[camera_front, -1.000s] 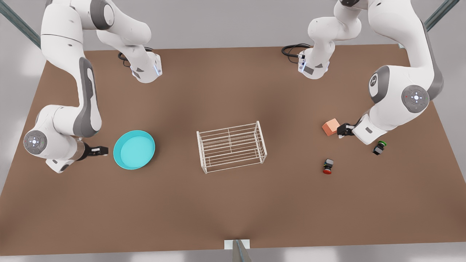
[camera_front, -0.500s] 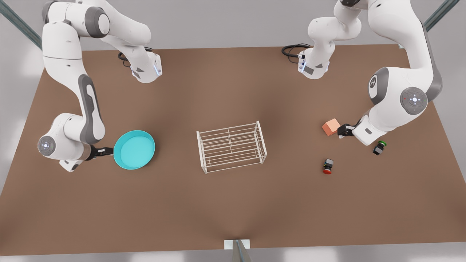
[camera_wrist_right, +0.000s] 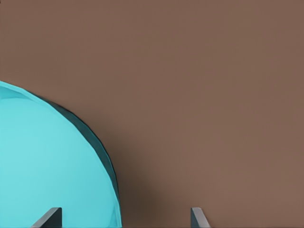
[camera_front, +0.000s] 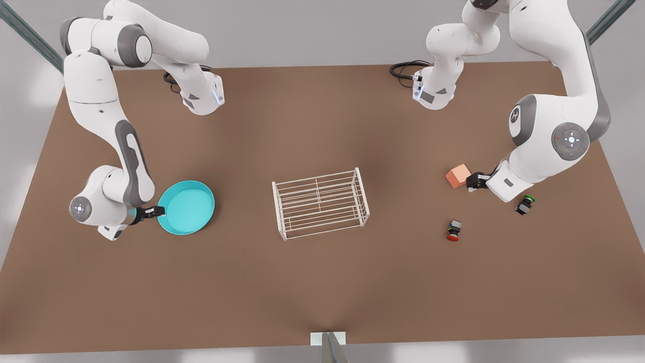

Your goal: Place the plate on the shelf with right arm and place the red button switch in the plate with left arm

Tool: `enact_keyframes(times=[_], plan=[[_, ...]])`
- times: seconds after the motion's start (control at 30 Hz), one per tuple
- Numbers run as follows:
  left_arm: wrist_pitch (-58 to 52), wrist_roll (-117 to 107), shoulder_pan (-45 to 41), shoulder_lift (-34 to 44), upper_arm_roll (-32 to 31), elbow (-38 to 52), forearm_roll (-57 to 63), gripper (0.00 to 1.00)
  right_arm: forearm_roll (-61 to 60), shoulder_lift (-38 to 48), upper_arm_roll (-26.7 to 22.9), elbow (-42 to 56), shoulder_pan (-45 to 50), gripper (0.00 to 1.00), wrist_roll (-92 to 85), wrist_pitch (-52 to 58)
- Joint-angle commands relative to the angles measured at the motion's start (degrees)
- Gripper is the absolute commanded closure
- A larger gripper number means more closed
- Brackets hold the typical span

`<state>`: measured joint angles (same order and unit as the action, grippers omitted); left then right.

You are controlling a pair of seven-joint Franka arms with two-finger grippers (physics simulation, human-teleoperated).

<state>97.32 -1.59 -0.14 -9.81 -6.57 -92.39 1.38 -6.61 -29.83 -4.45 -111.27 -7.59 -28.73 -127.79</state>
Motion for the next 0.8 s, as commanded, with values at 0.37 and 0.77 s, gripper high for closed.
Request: enact_keyframes(times=[0.37, 0.77], plan=[[0.0, -0.4, 0.1, 0.1, 0.0, -0.1, 0.1, 0.0, -0.8, -1.9, 0.8, -0.3, -0.1, 0.2, -6.3, -1.5], [0.0, -0.4, 0.1, 0.1, 0.1, -0.2, 0.1, 0.0, -2.3, -2.4, 0.8, -0.1, -0.1, 0.61, -8.2, -0.7]])
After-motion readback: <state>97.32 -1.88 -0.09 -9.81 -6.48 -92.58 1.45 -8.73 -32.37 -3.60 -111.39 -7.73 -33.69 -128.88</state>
